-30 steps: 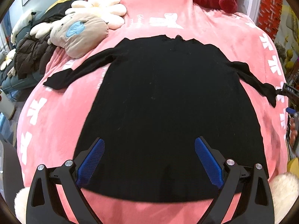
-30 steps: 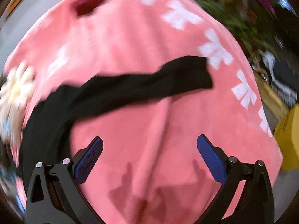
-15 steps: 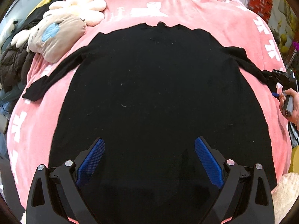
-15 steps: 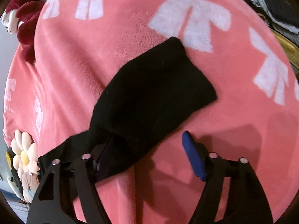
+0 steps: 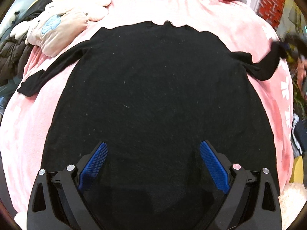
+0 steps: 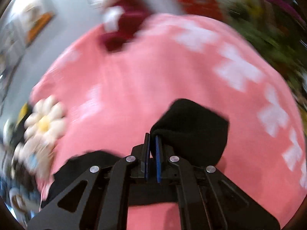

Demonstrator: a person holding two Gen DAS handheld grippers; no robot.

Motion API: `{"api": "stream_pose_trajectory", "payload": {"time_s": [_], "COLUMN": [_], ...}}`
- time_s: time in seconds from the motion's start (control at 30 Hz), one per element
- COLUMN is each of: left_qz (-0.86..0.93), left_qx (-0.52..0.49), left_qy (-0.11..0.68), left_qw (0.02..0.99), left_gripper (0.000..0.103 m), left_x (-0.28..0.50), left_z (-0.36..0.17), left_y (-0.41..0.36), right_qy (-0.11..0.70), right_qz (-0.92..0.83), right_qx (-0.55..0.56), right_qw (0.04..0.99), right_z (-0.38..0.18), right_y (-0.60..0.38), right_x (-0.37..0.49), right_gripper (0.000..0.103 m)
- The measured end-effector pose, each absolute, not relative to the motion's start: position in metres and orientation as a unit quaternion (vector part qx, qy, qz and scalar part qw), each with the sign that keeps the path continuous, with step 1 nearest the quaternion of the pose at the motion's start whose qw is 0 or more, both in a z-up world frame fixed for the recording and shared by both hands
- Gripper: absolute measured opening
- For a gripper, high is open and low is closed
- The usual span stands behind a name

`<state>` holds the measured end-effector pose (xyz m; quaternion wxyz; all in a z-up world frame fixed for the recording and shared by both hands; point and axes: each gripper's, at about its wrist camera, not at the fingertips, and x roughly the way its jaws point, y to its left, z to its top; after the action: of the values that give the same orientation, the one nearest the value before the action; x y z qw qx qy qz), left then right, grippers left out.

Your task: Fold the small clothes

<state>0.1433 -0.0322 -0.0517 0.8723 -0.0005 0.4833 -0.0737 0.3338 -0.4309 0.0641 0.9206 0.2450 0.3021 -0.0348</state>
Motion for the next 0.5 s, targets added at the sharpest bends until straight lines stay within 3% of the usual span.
{"api": "stream_pose_trajectory", "payload": {"time_s": [0.13, 0.23, 0.3, 0.4, 0.5], "left_qz": [-0.071, -0.069, -0.065, -0.07, -0.075], "left_qx": [-0.017, -0.026, -0.033, -0.048, -0.066], "left_qy": [0.476, 0.473, 0.475, 0.476, 0.47], "left_qw": [0.876, 0.878, 0.877, 0.875, 0.877], "left_gripper": [0.095, 0.095, 0.095, 0.095, 0.095], "left_x": [0.139, 0.135, 0.135, 0.14, 0.159], "left_z": [-0.043, -0.038, -0.036, -0.03, -0.021], "left_y": [-0.022, -0.013, -0.006, 0.007, 0.019], "right_qy": [0.326, 0.376, 0.409, 0.401, 0.388], "right_qz": [0.063, 0.14, 0.167, 0.153, 0.094], "right_qx": [0.179, 0.118, 0.078, 0.033, 0.051], "right_qw": [0.926, 0.908, 0.894, 0.903, 0.915], "right_z": [0.076, 0.052, 0.03, 0.026, 0.029], "right_y": [-0.309, -0.208, -0.162, -0.143, -0.187], "right_x": [0.367, 0.388, 0.38, 0.344, 0.303], "right_gripper": [0.005, 0.012, 0.035, 0.044, 0.062]}}
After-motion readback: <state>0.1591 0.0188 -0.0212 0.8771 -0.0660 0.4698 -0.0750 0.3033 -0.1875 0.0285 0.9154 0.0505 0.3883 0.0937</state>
